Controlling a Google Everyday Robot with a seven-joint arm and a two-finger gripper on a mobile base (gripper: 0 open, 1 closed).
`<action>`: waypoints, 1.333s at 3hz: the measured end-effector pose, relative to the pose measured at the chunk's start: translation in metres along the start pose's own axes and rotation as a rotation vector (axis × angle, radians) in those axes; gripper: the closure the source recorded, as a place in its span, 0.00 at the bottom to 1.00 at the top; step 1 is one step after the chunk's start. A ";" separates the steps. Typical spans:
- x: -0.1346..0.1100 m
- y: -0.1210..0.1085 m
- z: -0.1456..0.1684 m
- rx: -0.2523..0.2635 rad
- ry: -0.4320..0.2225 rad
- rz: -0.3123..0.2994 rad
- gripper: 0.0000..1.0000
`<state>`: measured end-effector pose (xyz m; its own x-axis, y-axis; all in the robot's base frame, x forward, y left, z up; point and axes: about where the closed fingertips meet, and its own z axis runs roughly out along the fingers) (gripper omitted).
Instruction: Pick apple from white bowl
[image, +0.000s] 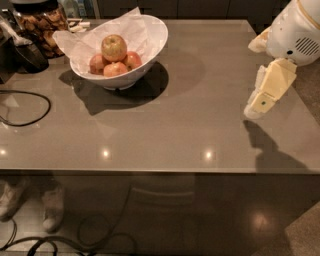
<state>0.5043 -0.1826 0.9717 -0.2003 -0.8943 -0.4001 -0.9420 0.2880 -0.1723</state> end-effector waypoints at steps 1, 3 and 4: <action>-0.016 -0.017 0.004 0.064 -0.118 0.013 0.00; -0.033 -0.035 0.008 0.108 -0.206 0.021 0.00; -0.036 -0.036 0.009 0.111 -0.227 0.021 0.00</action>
Offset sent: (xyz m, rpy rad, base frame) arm 0.0646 0.0298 0.0190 0.2634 -0.2093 -0.0400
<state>0.5476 -0.1572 0.9845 -0.1419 -0.7918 -0.5941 -0.9004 0.3525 -0.2548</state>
